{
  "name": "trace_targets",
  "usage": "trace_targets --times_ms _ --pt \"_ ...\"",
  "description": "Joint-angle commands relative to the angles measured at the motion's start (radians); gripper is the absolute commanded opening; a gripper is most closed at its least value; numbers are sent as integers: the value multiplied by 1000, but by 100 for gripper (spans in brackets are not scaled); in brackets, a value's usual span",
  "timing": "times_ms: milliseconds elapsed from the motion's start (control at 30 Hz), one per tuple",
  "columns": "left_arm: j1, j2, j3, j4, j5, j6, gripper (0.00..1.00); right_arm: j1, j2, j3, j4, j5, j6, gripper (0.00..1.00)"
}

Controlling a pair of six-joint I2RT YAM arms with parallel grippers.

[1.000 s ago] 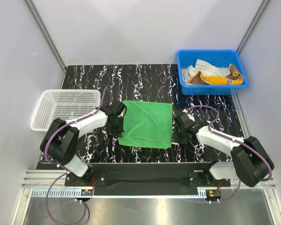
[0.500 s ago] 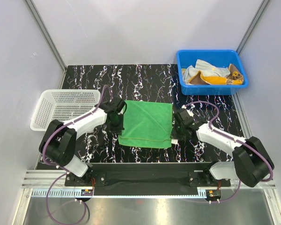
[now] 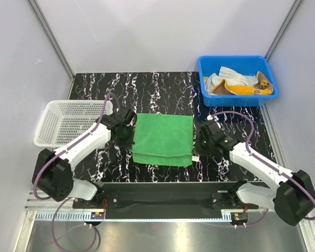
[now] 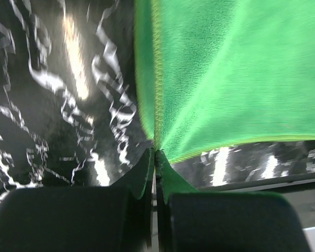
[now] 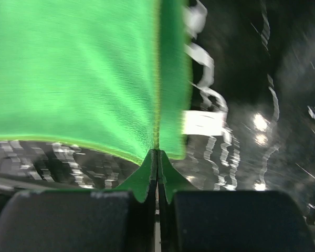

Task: Fold and stack the towels
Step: Fold the towel

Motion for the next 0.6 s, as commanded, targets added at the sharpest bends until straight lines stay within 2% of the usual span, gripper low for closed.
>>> trace_targets --times_ms 0,233,367,433,567 --pt "4 -12 -103 30 4 -27 0 11 -22 -100 21 -16 29 0" --pt "2 45 -175 124 76 -26 0 12 16 -197 124 -66 38 0" --pt "2 22 -200 128 78 -29 0 12 3 -209 153 -86 35 0" --pt "4 7 -183 112 75 -30 0 11 -19 -183 145 -77 29 0" --pt "1 -39 -107 33 105 -44 0 11 -42 -81 19 -77 3 0"
